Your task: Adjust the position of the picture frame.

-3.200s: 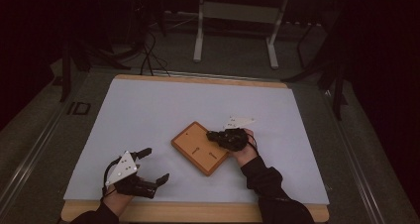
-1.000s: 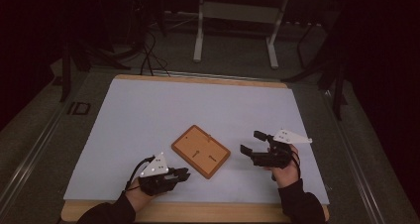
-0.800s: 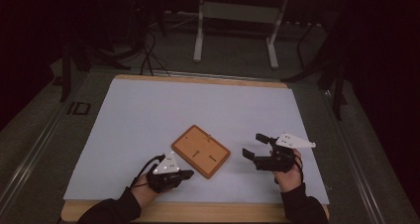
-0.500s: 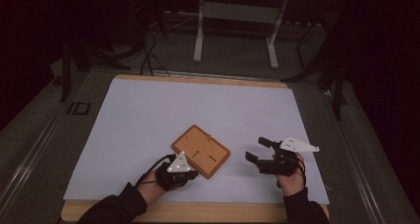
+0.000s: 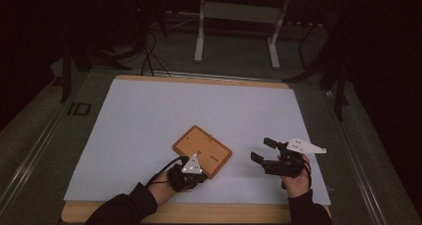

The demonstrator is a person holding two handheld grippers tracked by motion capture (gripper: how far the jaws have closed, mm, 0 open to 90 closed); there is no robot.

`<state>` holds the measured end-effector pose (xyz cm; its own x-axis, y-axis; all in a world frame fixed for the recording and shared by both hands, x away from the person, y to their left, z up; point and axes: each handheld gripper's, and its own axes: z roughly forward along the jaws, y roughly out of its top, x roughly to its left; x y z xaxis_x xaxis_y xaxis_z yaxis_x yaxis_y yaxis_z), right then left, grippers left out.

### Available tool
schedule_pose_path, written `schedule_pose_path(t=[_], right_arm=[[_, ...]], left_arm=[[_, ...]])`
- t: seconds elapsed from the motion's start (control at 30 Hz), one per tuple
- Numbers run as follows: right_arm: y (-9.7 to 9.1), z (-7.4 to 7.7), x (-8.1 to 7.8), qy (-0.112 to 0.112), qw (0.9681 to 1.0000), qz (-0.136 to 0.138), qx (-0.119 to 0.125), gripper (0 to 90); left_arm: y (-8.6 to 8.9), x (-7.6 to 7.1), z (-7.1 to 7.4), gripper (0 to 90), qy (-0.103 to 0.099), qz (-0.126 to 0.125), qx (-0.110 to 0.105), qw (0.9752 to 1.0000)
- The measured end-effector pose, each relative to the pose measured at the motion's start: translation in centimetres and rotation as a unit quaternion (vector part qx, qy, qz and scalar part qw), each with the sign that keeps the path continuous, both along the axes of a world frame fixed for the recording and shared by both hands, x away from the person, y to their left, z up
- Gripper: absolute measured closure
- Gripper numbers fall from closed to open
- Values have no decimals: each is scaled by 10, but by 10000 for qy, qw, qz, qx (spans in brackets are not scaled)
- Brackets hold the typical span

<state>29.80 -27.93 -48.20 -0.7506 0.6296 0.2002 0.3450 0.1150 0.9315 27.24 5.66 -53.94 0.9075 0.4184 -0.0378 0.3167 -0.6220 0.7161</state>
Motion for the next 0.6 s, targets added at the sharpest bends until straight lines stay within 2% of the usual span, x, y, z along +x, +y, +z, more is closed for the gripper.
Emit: schedule_pose_path(t=[0.4, 0.6], right_arm=[[0, -1, -6, 54, 9999, 101, 26, 156], [0, -2, -6, 42, 9999, 130, 7, 156]], left_arm=[[-22, 13, 2, 899, 80, -4, 19, 10000], [-34, 19, 2, 899, 42, 6, 32, 10000]])
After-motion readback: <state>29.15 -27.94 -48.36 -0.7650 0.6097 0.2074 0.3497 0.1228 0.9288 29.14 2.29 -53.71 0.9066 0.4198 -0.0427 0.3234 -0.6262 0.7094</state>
